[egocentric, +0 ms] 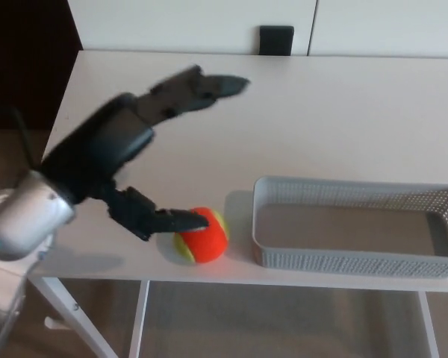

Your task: The robot walk towards a table in front and uses its left hand to pickup a tennis ball on the left side and put it in a container on the right hand side

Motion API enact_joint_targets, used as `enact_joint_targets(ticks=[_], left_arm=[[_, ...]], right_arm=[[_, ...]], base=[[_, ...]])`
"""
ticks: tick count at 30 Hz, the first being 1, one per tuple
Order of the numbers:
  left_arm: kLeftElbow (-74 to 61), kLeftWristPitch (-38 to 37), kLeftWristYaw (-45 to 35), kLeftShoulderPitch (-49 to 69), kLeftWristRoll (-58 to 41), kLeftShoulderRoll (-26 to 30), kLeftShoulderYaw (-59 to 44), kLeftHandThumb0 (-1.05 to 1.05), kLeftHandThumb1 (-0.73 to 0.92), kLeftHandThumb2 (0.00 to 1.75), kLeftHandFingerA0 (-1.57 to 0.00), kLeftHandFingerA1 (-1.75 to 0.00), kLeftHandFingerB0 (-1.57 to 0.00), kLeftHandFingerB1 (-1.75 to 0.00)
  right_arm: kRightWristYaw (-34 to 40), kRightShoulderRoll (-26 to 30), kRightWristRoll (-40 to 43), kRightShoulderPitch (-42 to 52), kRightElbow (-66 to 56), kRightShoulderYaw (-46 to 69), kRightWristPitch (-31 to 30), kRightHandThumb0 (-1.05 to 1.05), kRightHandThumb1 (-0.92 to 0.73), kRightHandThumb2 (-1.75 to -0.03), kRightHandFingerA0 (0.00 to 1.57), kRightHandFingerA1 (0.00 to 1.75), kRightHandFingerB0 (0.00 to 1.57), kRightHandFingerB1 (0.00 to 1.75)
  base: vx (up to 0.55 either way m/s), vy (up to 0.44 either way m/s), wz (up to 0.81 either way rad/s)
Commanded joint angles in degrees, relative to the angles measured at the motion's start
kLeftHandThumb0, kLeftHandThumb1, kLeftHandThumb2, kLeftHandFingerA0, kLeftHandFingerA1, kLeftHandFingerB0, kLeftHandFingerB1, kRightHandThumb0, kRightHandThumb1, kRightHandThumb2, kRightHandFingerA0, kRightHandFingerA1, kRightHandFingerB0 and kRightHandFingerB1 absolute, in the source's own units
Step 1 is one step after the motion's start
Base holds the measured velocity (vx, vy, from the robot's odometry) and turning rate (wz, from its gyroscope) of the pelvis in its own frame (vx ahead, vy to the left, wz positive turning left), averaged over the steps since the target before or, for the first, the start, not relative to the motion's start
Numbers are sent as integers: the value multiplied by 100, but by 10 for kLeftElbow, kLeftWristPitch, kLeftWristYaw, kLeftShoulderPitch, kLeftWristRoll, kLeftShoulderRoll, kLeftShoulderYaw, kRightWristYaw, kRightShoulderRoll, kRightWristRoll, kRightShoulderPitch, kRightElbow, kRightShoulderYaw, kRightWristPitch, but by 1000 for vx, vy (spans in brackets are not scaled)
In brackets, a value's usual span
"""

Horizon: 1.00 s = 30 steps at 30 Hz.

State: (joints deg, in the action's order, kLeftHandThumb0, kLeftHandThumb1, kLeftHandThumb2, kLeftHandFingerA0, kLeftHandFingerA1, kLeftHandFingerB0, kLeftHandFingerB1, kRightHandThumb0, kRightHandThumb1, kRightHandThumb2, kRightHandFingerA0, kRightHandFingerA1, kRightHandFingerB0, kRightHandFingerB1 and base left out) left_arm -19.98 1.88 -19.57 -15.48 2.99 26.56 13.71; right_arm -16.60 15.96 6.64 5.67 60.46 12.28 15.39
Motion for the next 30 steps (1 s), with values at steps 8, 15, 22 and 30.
enact_joint_targets(ticks=[8,15,22,30], left_arm=[[-4,146,-65,-57,284,61,145,-44,37,52,-20,-33,-16,-27],[5,148,-64,-58,331,70,168,-51,33,58,-19,-36,-16,-32],[15,141,-49,-49,383,77,190,-24,15,78,-10,-51,-8,-49],[22,132,-41,-41,422,79,201,-26,17,80,-8,-51,-7,-49]], right_arm=[[4,5,8,-24,-3,7,-37,-38,-59,-57,49,50,29,35],[8,4,3,-23,-3,4,-36,-39,-58,-57,47,49,28,35],[9,3,3,-29,-1,4,-39,-39,-57,-56,46,48,29,34],[8,7,-3,-29,-8,-1,-41,-41,-56,-56,41,47,28,35]], base=[[0,0,0],[0,0,0],[0,0,0],[0,0,0]])
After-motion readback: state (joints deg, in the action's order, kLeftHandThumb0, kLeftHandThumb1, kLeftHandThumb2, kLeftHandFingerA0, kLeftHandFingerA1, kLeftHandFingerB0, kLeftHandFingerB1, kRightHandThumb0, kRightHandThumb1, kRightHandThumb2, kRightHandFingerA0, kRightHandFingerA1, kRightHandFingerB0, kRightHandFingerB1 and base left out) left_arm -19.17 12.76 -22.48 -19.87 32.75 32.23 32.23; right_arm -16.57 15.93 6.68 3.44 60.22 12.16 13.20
